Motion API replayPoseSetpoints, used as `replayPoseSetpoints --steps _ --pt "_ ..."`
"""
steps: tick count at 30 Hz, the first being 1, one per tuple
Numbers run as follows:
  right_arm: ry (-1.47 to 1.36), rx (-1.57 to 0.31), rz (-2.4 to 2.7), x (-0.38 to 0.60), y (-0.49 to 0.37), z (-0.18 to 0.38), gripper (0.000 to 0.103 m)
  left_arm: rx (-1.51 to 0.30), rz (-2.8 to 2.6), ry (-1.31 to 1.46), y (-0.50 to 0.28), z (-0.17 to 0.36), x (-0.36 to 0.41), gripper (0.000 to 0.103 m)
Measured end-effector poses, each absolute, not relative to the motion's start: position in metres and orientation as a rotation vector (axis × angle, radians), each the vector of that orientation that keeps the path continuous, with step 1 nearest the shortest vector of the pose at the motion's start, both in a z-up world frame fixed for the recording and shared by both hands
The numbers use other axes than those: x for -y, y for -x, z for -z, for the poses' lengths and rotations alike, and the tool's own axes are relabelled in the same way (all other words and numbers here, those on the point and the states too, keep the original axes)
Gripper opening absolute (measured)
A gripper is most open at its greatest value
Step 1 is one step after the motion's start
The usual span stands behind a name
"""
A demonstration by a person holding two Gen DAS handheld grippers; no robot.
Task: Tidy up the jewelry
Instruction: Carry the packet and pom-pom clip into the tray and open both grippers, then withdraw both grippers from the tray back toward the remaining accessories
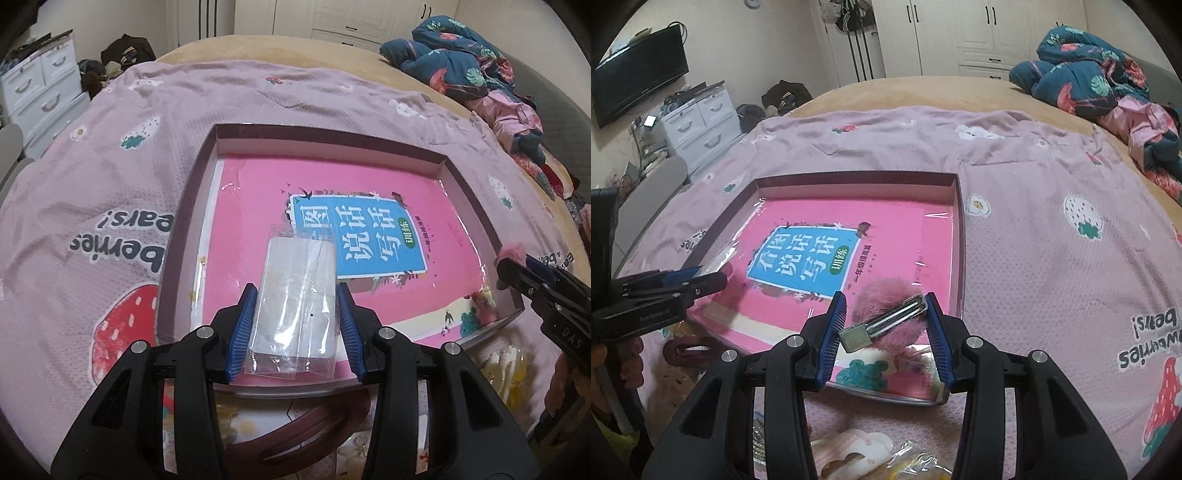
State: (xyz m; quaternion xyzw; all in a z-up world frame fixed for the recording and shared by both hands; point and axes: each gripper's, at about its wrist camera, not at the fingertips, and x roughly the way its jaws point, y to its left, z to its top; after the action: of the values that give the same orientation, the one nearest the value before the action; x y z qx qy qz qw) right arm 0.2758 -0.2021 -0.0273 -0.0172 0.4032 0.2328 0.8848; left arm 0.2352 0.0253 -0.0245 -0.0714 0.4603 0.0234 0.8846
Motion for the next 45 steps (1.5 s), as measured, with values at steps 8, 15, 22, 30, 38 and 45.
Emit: replayPoseSetpoints --steps 8,15,22,30,38,45 --pt "0.029 -0.851 -0.485 0.202 -0.277 0.031 0.047 -0.947 -0.045 0.159 -0.227 0.023 -0.027 0.046" --pt "-0.003 -0.826 -0.492 0.207 -0.268 0.023 0.076 -0.91 -0.054 0.159 -0.212 0.008 -0.028 0.06" --pt "-0.035 -0.715 -0.474 0.224 -0.24 -0.007 0.088 -0.862 -0.055 0.2 -0.19 -0.017 -0.033 0.081" --pt "-0.079 -0.617 -0.449 0.244 -0.208 -0.044 0.095 -0.775 -0.049 0.205 -0.156 -0.054 -0.033 0.093" --pt "-0.092 -0.566 -0.441 0.256 -0.174 -0.071 0.095 -0.713 -0.034 0.205 -0.13 -0.078 -0.032 0.093" --pt "-0.075 -0.544 -0.45 0.255 -0.147 -0.086 0.095 -0.673 -0.025 0.203 -0.109 -0.092 -0.031 0.093"
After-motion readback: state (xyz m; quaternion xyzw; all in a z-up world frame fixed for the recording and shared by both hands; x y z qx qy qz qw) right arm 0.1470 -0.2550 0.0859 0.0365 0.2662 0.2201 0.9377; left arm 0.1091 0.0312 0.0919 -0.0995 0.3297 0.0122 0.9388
